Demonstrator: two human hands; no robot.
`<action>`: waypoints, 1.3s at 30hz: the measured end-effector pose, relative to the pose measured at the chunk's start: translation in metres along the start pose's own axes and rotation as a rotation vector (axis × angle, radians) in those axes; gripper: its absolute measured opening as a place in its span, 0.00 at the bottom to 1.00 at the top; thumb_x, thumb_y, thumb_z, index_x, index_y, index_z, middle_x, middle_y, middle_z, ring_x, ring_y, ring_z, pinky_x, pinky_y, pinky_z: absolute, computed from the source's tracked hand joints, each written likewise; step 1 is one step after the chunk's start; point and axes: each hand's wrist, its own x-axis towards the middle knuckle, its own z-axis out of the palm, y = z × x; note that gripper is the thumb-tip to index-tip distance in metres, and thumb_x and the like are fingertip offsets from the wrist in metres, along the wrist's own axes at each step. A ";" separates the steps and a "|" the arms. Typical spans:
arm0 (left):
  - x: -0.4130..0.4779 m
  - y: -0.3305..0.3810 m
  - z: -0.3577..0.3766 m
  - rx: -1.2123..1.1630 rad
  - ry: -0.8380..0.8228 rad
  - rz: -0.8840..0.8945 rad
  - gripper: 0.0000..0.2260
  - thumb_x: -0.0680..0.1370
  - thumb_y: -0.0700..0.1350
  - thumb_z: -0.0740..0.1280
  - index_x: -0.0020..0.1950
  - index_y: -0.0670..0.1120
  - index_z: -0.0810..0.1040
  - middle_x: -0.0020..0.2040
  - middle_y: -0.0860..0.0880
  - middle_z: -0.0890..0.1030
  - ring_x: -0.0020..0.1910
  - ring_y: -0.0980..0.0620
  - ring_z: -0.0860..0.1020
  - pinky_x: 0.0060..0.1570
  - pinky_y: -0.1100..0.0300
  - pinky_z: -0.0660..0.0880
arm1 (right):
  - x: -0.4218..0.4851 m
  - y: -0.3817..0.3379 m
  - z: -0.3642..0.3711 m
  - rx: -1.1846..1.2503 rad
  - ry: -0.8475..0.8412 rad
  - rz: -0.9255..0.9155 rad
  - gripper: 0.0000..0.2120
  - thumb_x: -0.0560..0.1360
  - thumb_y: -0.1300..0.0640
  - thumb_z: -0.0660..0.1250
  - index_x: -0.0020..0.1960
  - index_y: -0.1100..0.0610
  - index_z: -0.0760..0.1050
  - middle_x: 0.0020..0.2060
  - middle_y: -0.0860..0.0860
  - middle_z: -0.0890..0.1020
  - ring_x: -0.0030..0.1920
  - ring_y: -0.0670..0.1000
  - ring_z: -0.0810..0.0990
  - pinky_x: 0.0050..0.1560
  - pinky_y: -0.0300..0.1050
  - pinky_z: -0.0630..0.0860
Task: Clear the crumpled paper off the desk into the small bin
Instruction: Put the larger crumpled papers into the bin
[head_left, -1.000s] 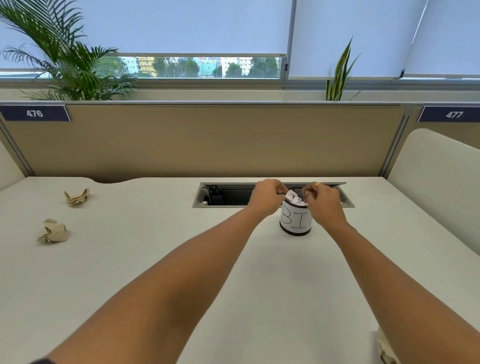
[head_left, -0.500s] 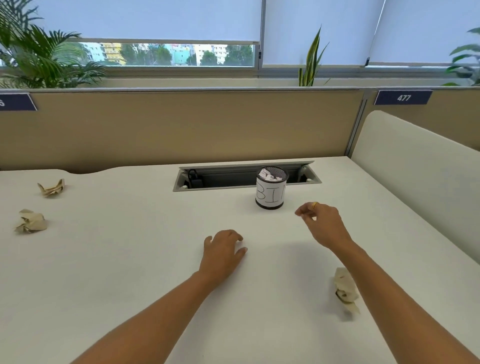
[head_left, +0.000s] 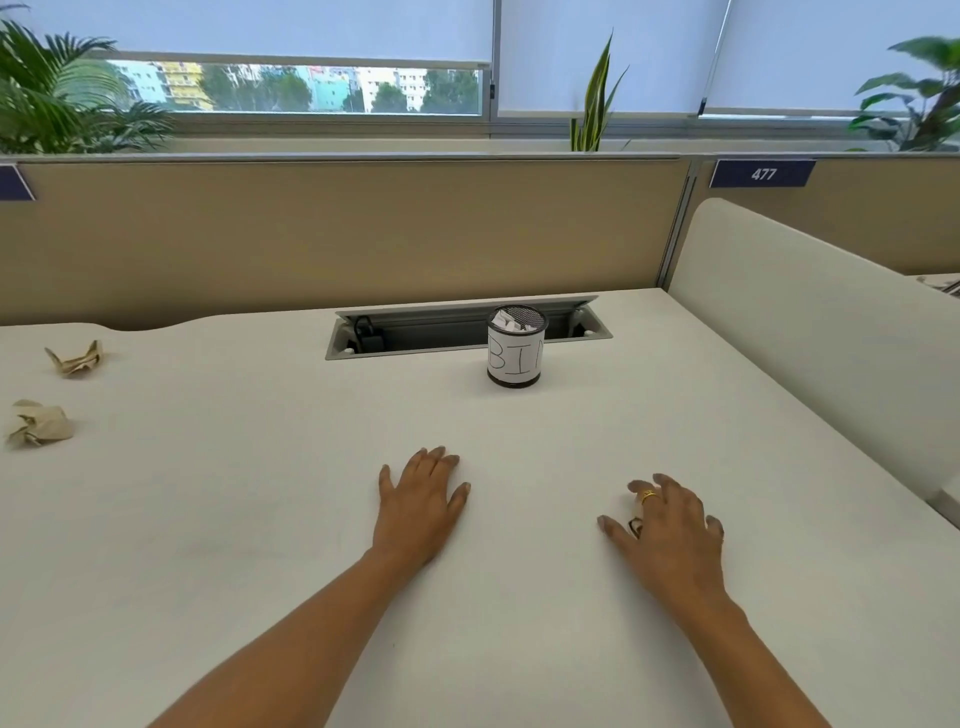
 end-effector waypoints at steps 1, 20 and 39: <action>0.000 0.000 0.000 0.003 0.002 0.002 0.20 0.81 0.54 0.51 0.73 0.53 0.60 0.76 0.55 0.59 0.76 0.57 0.54 0.74 0.44 0.48 | -0.002 0.000 0.002 0.053 0.020 -0.010 0.26 0.75 0.42 0.61 0.70 0.52 0.63 0.72 0.52 0.62 0.73 0.53 0.60 0.70 0.53 0.62; 0.012 -0.005 -0.008 -0.043 0.051 -0.075 0.20 0.80 0.55 0.55 0.70 0.50 0.63 0.73 0.53 0.64 0.73 0.55 0.59 0.73 0.45 0.51 | 0.014 -0.059 0.009 0.351 0.128 -0.164 0.17 0.72 0.55 0.70 0.57 0.62 0.74 0.55 0.54 0.77 0.52 0.55 0.77 0.51 0.45 0.74; 0.055 -0.047 -0.013 0.043 0.057 -0.174 0.23 0.79 0.58 0.52 0.72 0.49 0.60 0.75 0.50 0.60 0.75 0.51 0.55 0.72 0.40 0.51 | 0.165 -0.152 -0.051 0.643 0.146 -0.187 0.20 0.73 0.63 0.65 0.65 0.61 0.69 0.67 0.58 0.63 0.64 0.55 0.69 0.60 0.38 0.65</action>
